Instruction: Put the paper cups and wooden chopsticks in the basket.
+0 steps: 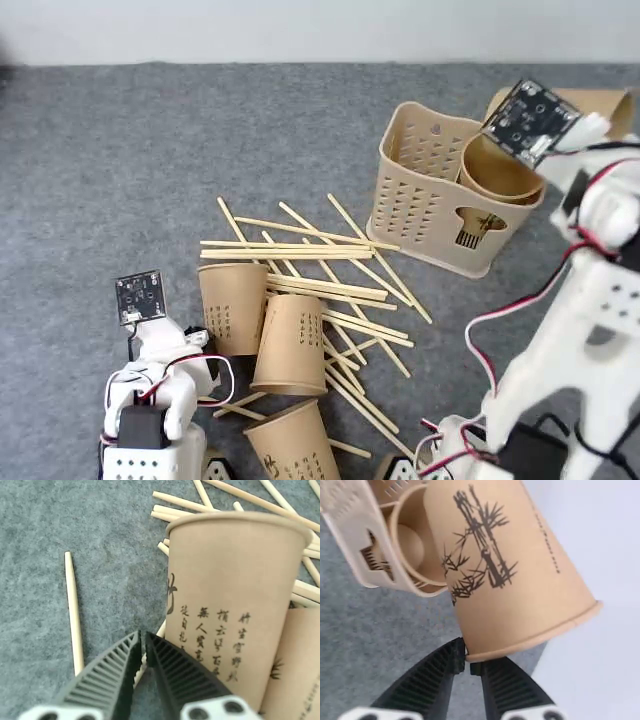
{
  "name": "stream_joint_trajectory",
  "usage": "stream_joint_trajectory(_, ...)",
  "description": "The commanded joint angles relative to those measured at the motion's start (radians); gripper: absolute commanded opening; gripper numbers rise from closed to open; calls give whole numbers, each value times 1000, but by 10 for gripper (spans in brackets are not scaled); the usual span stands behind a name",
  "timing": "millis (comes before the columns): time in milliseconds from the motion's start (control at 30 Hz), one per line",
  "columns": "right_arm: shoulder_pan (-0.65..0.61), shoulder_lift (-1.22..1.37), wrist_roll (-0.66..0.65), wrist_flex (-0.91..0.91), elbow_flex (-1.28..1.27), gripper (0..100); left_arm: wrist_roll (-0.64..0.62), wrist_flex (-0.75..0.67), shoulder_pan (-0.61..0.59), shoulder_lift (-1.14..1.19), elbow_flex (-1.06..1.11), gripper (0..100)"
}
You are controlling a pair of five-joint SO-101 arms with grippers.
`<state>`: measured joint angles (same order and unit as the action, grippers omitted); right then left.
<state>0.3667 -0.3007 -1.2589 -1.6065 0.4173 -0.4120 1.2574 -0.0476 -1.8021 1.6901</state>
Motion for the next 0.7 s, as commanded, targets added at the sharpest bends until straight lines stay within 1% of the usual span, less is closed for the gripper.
stream_joint_trajectory(0, 16, 31, -63, 88, 44, 9, 5, 3, 2, -12, -8, 14)
stream_joint_trajectory(300, 10, 128, -218, 180, 43, 9, 5, 3, 2, -12, -8, 14)
stream_joint_trajectory(467, 8, 180, -296, 173, 43, 9, 5, 3, 2, -12, -8, 14)
stream_joint_trajectory(667, -16, 186, -430, 173, 44, 9, 5, 3, 2, -12, -8, 14)
